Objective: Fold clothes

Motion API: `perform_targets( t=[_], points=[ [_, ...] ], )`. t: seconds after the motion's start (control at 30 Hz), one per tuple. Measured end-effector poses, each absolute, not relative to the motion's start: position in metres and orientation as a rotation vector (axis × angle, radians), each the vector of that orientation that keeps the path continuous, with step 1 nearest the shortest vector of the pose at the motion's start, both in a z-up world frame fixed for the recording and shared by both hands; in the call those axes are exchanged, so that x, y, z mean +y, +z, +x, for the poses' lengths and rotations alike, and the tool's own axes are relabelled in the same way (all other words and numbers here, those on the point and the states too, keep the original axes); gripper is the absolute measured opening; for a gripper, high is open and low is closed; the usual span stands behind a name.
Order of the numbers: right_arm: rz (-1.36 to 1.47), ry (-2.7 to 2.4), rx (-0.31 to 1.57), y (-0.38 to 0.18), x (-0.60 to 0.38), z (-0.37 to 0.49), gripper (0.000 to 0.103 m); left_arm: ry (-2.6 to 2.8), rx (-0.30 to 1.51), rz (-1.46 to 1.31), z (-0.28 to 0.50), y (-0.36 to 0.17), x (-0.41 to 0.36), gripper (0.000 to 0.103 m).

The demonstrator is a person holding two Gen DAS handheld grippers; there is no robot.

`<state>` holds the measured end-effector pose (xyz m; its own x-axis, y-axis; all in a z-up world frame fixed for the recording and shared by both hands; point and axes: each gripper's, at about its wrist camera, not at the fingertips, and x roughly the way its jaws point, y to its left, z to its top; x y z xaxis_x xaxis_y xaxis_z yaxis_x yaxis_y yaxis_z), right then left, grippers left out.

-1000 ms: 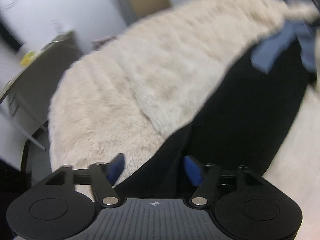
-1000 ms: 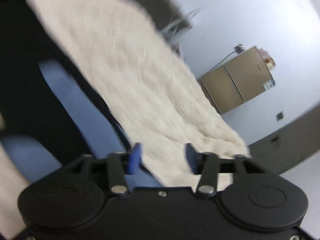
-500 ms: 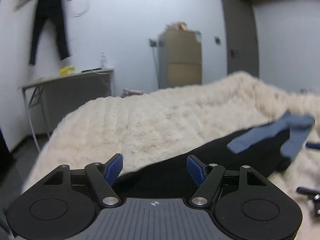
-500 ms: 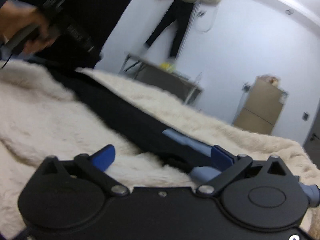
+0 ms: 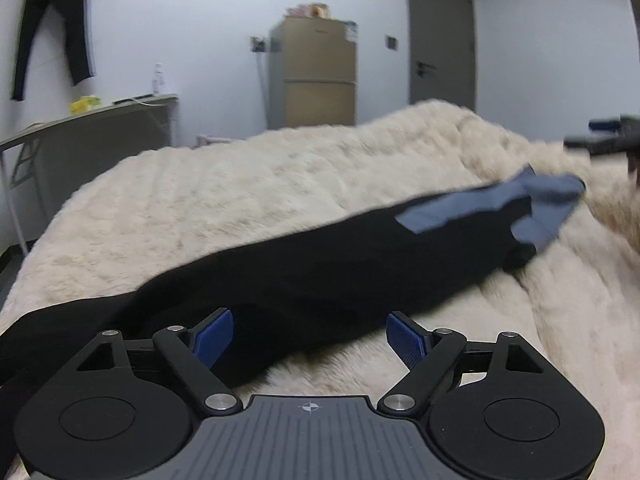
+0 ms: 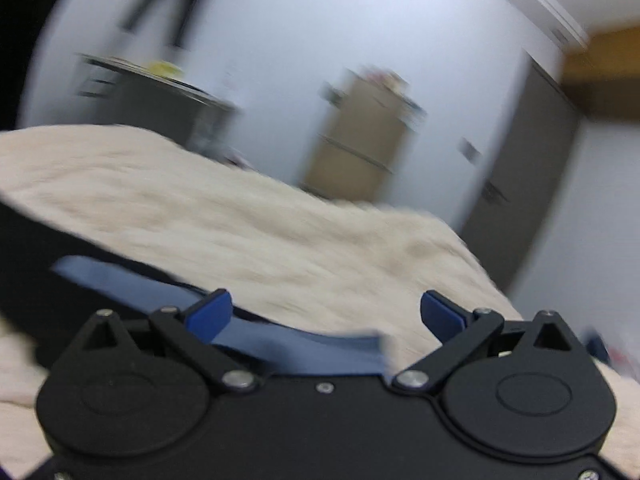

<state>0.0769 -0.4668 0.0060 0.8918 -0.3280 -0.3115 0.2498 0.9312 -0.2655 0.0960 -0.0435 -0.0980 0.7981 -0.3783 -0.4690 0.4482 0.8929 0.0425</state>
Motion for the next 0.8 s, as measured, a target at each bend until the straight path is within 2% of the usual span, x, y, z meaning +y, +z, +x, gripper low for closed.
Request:
perform_targets(
  t=[0.13,0.23,0.33,0.37,0.4,0.43,0.47,0.73,0.77,0.8],
  points=[
    [0.062,-0.348,0.427,0.007,-0.515,0.075,0.090,-0.457,0.468,0.186,0.094,-0.102,-0.050,0.080],
    [0.028,-0.283,0.457,-0.008,-0.521,0.093,0.089,-0.465,0.470,0.195,0.090,-0.102,-0.050,0.080],
    [-0.052,-0.210,0.566,-0.022,-0.527,0.125,0.081,-0.471,0.483,0.225,0.086,-0.104,-0.050,0.080],
    [-0.067,-0.189,0.631,-0.029,-0.530,0.142,0.071,-0.471,0.486,0.230,0.086,-0.104,-0.051,0.080],
    [-0.072,-0.186,0.667,-0.032,-0.531,0.145,0.049,-0.473,0.492,0.235,0.085,-0.105,-0.051,0.080],
    [-0.083,-0.191,0.761,-0.038,-0.532,0.163,0.033,-0.475,0.497,0.240,0.085,-0.106,-0.052,0.080],
    [-0.101,-0.199,0.770,-0.034,-0.530,0.165,0.001,-0.475,0.498,0.244,0.086,-0.107,-0.052,0.080],
    [-0.206,-0.181,0.655,0.003,-0.527,0.192,0.002,-0.499,0.509,0.288,0.086,-0.112,-0.061,0.080],
    [-0.254,-0.197,0.643,0.000,-0.524,0.198,0.005,-0.503,0.513,0.296,0.085,-0.113,-0.062,0.080],
    [-0.265,-0.207,0.647,-0.002,-0.525,0.199,0.013,-0.507,0.516,0.304,0.084,-0.114,-0.062,0.080]
  ],
)
